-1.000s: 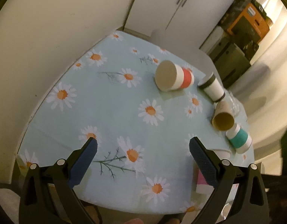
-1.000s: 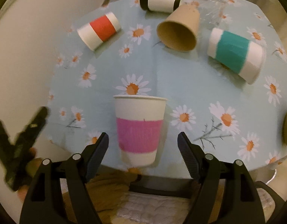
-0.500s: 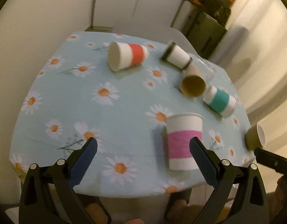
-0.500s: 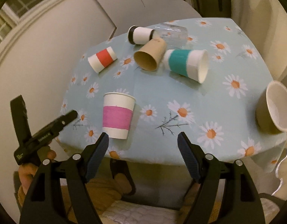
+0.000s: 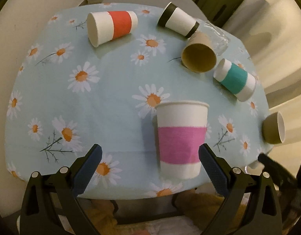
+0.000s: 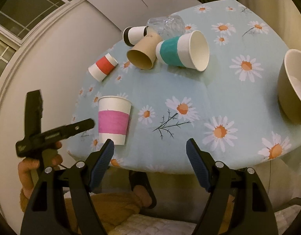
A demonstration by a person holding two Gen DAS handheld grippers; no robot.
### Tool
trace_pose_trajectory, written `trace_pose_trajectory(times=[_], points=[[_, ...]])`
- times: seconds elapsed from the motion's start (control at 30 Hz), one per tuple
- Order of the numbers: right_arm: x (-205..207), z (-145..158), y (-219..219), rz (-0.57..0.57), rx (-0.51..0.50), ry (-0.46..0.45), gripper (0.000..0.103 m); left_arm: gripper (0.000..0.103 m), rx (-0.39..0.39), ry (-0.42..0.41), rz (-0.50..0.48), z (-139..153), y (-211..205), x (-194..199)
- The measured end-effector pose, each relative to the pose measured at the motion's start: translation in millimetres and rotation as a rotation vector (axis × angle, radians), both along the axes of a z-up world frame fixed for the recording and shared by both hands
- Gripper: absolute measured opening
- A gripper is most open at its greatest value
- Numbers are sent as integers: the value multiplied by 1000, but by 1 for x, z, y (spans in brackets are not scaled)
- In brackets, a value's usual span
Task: Flip cup upright
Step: 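Lift the pink-band cup with the right gripper and rotate it upright, then carry the upright pink-band cup in the right gripper toward the table center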
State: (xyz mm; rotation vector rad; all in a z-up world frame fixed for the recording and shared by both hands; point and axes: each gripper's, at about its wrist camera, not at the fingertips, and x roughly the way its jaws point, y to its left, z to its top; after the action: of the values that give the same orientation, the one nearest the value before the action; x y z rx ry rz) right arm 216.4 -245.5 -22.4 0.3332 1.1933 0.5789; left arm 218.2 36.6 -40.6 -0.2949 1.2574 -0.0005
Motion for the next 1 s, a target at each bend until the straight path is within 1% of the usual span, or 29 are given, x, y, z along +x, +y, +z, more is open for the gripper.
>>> trace_pose_trajectory(times=[0.13, 0.2, 0.23, 0.3, 0.37, 0.5, 0.57, 0.63, 0.73, 0.87, 0.97, 1.0], points=[[-2, -4, -5, 4, -6, 17, 76, 96, 7, -6, -16, 8, -15, 10], [-2, -9, -9, 2, 8, 55, 76, 95, 38, 8, -46, 8, -27, 16], [-2, -11, -11, -1, 23, 71, 76, 95, 40, 11, -50, 7, -30, 17], [-4, -9, -15, -9, 11, 57, 76, 95, 37, 25, -53, 2, -36, 20], [-7, -7, -16, -12, -21, 30, 76, 95, 46, 34, -52, -2, -39, 24], [-7, -7, -14, -4, -7, 42, 76, 95, 52, 44, -31, -8, -38, 30], [-7, -6, -10, 9, -11, 33, 76, 94, 54, 54, -35, -13, -41, 33], [-7, -5, -7, 18, -8, 27, 76, 88, 72, 63, -37, -17, -44, 35], [-6, -9, -7, 13, -26, 39, 76, 85, 79, 66, -41, -19, -48, 39], [-5, -10, -11, -1, -23, 43, 76, 80, 84, 73, -47, -23, -52, 43], [-6, -10, -11, -3, -28, 42, 76, 72, 94, 80, -58, -26, -55, 46], [-6, -10, -11, -1, -27, 43, 76, 67, 99, 80, -59, -26, -56, 47]])
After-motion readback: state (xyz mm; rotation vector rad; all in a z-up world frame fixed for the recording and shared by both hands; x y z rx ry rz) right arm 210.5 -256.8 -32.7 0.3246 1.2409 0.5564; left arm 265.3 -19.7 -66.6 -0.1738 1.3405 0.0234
